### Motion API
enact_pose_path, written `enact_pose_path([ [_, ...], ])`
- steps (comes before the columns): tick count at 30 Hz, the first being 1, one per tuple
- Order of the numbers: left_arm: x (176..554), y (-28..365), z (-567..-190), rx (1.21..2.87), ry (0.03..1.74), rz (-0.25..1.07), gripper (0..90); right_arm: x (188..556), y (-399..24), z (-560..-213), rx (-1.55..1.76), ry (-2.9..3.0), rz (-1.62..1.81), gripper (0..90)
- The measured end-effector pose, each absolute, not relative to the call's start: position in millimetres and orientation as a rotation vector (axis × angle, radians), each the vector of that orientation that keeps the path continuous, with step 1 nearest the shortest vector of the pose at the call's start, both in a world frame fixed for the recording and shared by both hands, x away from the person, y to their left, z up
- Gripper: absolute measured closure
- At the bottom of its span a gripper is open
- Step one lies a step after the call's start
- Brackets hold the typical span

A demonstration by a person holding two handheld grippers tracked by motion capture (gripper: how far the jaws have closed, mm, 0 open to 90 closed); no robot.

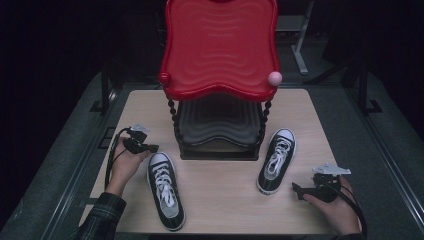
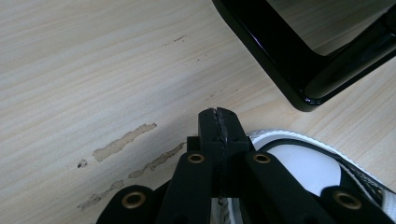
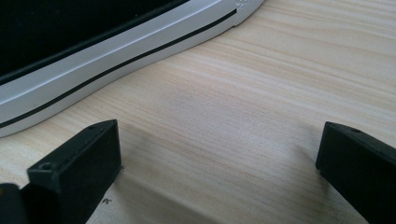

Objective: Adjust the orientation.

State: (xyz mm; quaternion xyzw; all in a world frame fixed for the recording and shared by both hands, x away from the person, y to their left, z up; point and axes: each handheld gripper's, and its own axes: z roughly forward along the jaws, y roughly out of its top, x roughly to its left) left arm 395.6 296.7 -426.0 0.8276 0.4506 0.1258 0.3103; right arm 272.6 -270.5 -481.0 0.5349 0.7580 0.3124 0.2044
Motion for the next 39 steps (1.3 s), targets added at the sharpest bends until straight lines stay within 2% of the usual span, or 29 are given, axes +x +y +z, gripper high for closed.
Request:
enact_pose_path([
  [14,380.9,297.3,-418.7,2.198,1.139,0.307,90.0,272.7,-270.4,-480.9,1.493,2.113,0.871,0.0],
  [19,351.6,319.3,-403.0,2.173,1.155,0.388,90.0,272.7,-270.5,-480.9,1.494,2.113,0.871,0.0],
  [22,331.7,331.6,-408.0,2.162,1.18,0.404,90.0,272.7,-270.4,-480.9,1.494,2.113,0.871,0.0],
  [24,325.3,334.0,-412.3,2.167,1.186,0.399,90.0,272.7,-270.5,-480.9,1.493,2.113,0.871,0.0],
  [29,295.8,334.6,-433.7,2.215,1.185,0.293,90.0,272.7,-270.4,-480.9,1.494,2.113,0.871,0.0],
  [32,289.8,331.7,-436.7,2.237,1.178,0.282,90.0,272.7,-270.4,-480.9,1.494,2.113,0.871,0.0],
  [35,285.5,323.2,-443.8,2.264,1.154,0.218,90.0,272.7,-270.4,-480.9,1.494,2.113,0.871,0.0],
  [39,285.7,320.2,-441.5,2.303,1.122,0.242,90.0,272.7,-270.5,-480.9,1.494,2.113,0.871,0.0],
])
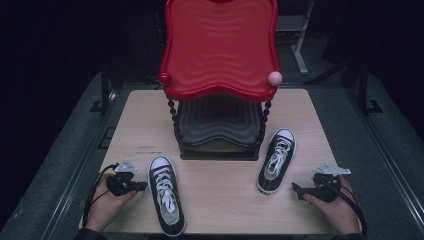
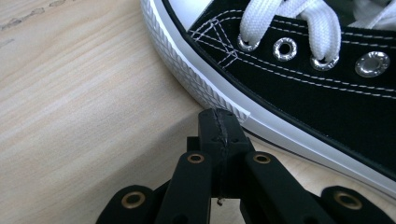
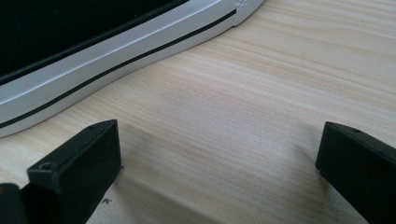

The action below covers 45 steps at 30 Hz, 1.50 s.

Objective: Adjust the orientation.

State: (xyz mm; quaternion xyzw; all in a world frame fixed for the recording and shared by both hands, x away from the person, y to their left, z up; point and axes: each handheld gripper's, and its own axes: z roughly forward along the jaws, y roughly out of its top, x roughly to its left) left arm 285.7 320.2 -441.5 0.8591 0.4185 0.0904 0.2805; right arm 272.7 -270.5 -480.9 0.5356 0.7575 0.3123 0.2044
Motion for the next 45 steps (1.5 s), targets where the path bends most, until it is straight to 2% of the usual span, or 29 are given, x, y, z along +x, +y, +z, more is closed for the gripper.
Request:
enact_pose_path([
  [16,293.4,301.8,-443.3,2.317,1.04,0.256,90.0,273.6,-269.8,-481.0,1.5,2.106,0.87,0.0],
  [26,299.8,271.7,-444.2,2.34,0.979,0.27,90.0,273.8,-269.7,-481.0,1.5,2.105,0.87,0.0],
  [34,301.2,273.3,-444.6,2.322,0.966,0.247,90.0,273.9,-269.6,-481.0,1.5,2.105,0.87,0.0],
  [35,300.4,274.5,-443.4,2.312,0.969,0.253,88.7,274.2,-269.5,-481.1,1.497,2.105,0.871,0.0],
  [37,299.2,276.0,-441.7,2.315,0.964,0.266,80.7,274.4,-269.4,-481.1,1.498,2.105,0.87,0.0],
  [38,297.3,278.5,-439.4,2.308,0.962,0.267,80.7,274.4,-269.3,-481.0,1.499,2.105,0.87,0.0],
  [43,287.7,294.8,-428.1,2.234,0.929,0.268,56.7,274.2,-268.8,-480.9,1.505,2.099,0.867,0.0],
  [45,285.6,297.7,-425.6,2.213,0.922,0.264,51.0,274.1,-268.8,-480.5,1.506,2.104,0.863,0.0],
])
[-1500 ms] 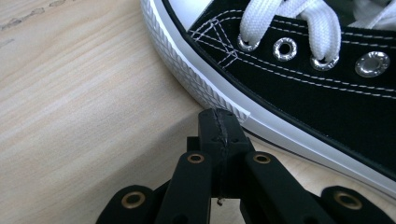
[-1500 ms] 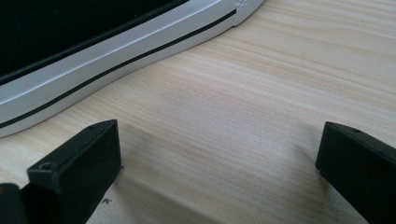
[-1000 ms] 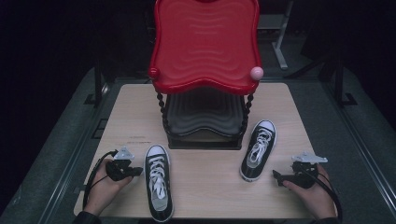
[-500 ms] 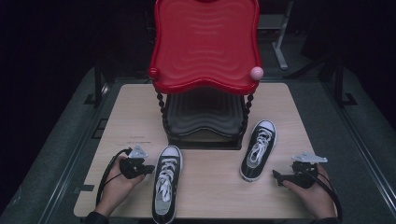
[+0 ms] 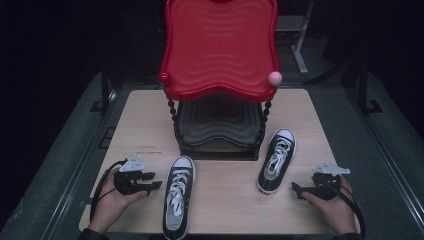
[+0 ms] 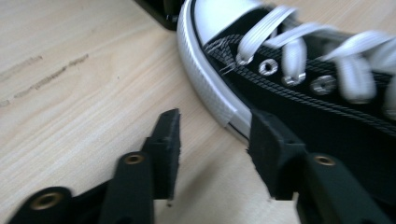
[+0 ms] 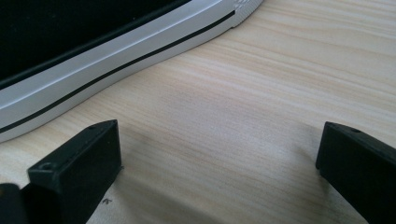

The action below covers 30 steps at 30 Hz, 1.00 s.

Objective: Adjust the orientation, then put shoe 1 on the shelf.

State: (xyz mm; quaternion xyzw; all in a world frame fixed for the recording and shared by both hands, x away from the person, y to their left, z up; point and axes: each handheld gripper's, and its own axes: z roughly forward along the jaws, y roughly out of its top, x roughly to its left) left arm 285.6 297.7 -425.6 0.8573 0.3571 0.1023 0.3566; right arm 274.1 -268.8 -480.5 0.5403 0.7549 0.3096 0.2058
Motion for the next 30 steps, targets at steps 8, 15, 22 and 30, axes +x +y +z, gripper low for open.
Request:
enact_pose_path([
  [8,262.3,299.4,-402.2,2.114,0.842,0.224,39.4,268.4,-273.2,-468.6,1.55,2.131,0.907,26.6],
  [15,254.0,282.9,-401.4,2.12,0.778,0.174,39.3,256.4,-271.4,-445.8,1.534,2.122,1.014,32.2],
  [22,253.1,276.2,-406.6,2.122,0.76,0.127,43.8,247.2,-254.0,-424.2,1.459,2.155,1.101,30.8],
  [30,247.4,266.9,-407.9,2.142,0.741,0.11,44.8,240.1,-232.2,-404.2,1.359,2.176,1.146,30.5],
])
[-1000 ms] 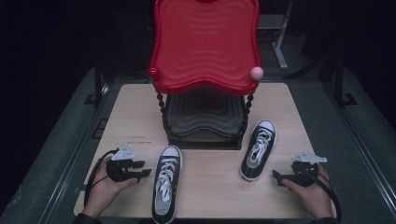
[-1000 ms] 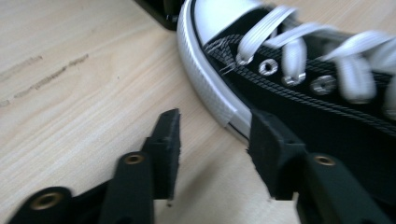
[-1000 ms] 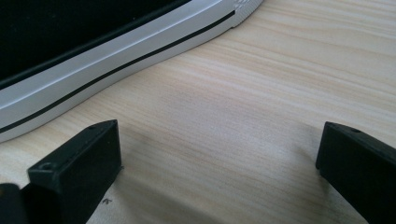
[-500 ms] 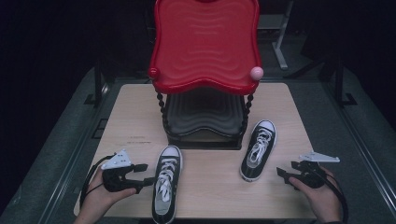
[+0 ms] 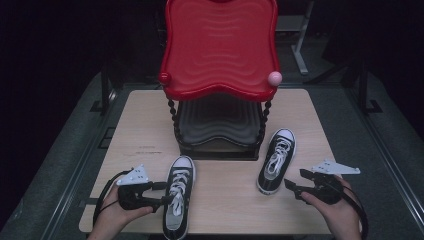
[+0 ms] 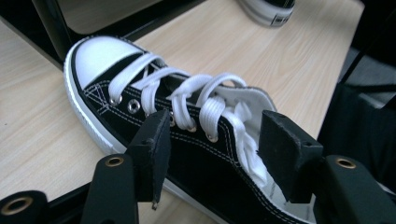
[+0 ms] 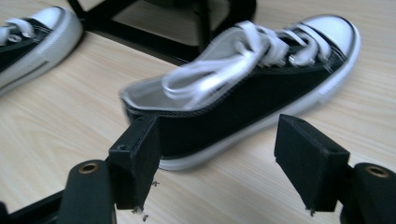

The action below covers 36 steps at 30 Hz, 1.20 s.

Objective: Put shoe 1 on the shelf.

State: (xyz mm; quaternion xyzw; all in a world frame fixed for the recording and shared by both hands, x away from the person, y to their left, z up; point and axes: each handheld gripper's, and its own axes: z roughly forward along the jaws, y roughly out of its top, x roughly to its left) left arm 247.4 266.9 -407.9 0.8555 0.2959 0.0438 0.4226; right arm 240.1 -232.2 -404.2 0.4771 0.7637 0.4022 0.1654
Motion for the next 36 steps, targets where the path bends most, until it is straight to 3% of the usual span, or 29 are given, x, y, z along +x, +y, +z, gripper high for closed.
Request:
enact_pose_path([
  [3,248.5,267.7,-411.9,2.152,0.747,0.099,51.9,238.0,-222.8,-399.4,1.328,2.189,1.165,30.6],
  [9,248.6,271.4,-413.6,2.153,0.735,0.049,78.1,237.9,-197.3,-394.6,1.251,2.248,1.203,30.5],
  [12,248.5,273.2,-415.9,2.144,0.762,0.029,84.5,240.4,-179.3,-394.6,1.209,2.295,1.24,30.5],
  [36,247.3,274.0,-420.0,2.107,0.749,0.035,86.2,254.3,-4.2,-411.4,0.818,2.62,1.488,34.8],
])
